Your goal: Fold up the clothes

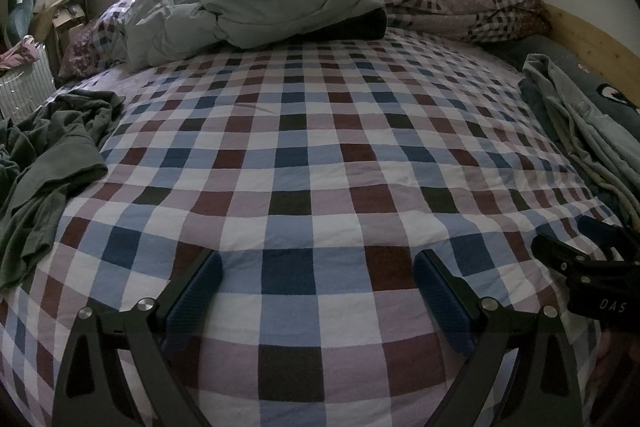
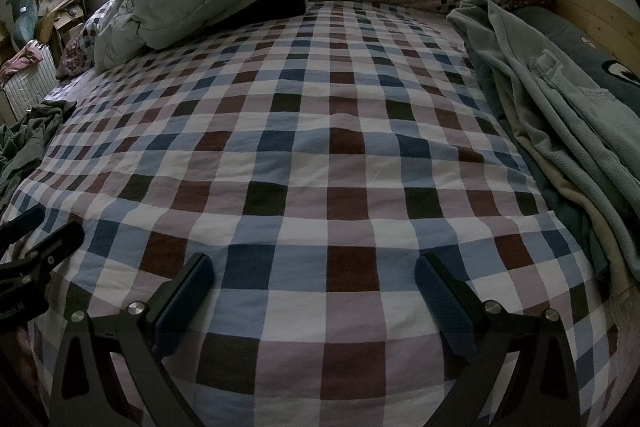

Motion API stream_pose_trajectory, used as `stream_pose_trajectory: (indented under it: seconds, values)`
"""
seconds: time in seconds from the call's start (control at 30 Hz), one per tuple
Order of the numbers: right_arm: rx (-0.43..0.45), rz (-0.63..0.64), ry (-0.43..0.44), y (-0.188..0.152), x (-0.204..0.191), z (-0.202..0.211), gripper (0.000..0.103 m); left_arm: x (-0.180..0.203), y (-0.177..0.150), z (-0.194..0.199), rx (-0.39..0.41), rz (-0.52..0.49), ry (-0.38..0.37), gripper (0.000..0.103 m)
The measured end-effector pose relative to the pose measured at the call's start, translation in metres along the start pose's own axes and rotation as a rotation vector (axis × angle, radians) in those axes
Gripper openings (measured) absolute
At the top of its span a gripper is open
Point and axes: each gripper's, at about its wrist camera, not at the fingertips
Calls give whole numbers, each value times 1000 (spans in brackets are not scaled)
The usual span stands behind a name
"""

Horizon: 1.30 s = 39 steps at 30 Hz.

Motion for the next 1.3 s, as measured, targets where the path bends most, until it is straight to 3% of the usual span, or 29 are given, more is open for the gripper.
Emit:
stream_pose_trajectory:
  seconds: [0.83,1.3]
  values:
    - [0,-10,3,2,3,1,103,2,4,4,-6,18,-29,99]
    - [-10,-7,-6,0,0,-2,103,-20,5,30,91,20,12,99]
Point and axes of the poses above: each gripper's, at about its wrist camera, not at the fingertips, and z roughly against the way its jaws point, x to its right, y to its top, and after that the axes turned 12 degrees about y, right-handed
